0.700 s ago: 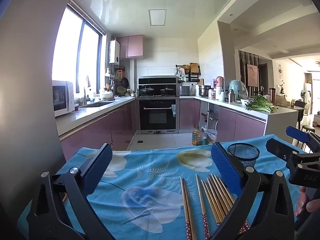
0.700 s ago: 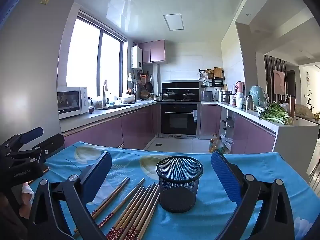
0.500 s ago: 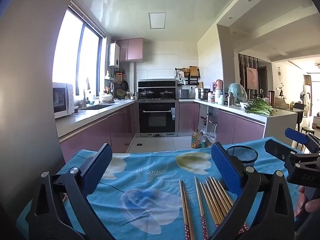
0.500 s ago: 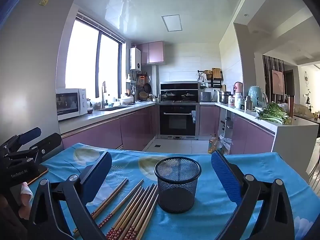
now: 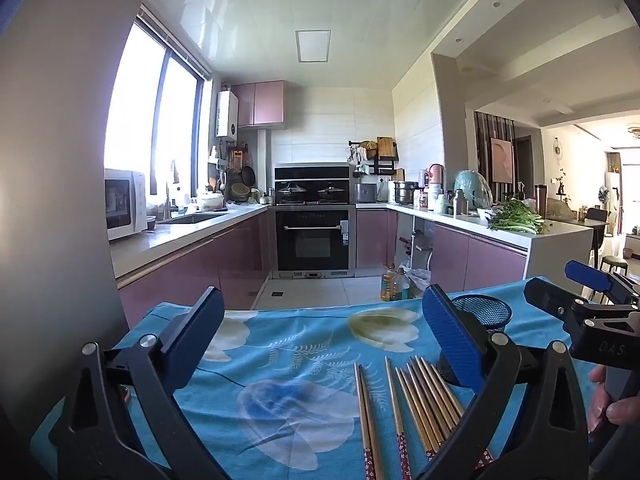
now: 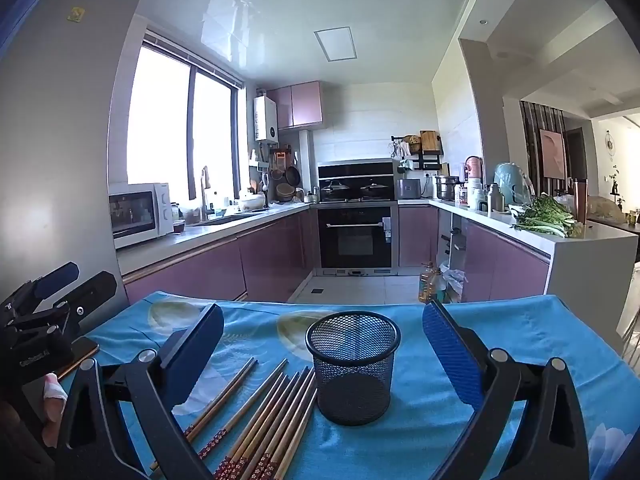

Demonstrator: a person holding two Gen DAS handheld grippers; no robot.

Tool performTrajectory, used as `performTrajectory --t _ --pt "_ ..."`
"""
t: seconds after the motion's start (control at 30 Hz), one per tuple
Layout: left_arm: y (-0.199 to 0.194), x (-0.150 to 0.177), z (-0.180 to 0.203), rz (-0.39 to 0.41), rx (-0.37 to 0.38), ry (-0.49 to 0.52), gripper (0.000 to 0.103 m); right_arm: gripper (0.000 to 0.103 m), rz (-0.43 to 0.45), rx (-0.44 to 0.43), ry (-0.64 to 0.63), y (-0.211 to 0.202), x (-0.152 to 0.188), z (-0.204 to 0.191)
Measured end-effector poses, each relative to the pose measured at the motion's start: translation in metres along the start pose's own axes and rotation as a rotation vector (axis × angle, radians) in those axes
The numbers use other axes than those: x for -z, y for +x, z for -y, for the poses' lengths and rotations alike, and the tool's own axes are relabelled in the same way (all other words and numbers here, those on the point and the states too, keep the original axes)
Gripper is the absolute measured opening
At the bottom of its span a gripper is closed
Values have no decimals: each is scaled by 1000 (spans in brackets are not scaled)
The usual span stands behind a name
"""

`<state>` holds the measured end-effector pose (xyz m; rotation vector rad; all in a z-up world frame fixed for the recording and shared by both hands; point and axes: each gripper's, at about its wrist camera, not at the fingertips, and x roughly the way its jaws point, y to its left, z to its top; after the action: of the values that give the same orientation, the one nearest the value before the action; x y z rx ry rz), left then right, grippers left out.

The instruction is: Organize utensils

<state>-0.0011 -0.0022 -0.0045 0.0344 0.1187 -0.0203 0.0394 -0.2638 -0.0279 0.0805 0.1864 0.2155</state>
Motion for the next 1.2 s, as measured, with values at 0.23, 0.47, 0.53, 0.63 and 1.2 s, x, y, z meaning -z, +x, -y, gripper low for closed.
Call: performTrajectory --t 0.23,0.47,0.53,0.63,1.2 --pt "8 3 4 1 2 -1 98 96 12 5 -8 -2 2 0" --pt "-2 -4 -1 6 1 -5 98 96 23 3 -21 -5 1 -3" --pt "-5 -1 -3 8 1 -7 98 96 23 2 -18 -7 1 -3" --pt "-5 -1 -3 12 -1 -2 98 96 24 2 -17 -8 0 -3" --pt "-6 1 -1 18 -3 3 98 96 27 0 -14 -9 -3 -4"
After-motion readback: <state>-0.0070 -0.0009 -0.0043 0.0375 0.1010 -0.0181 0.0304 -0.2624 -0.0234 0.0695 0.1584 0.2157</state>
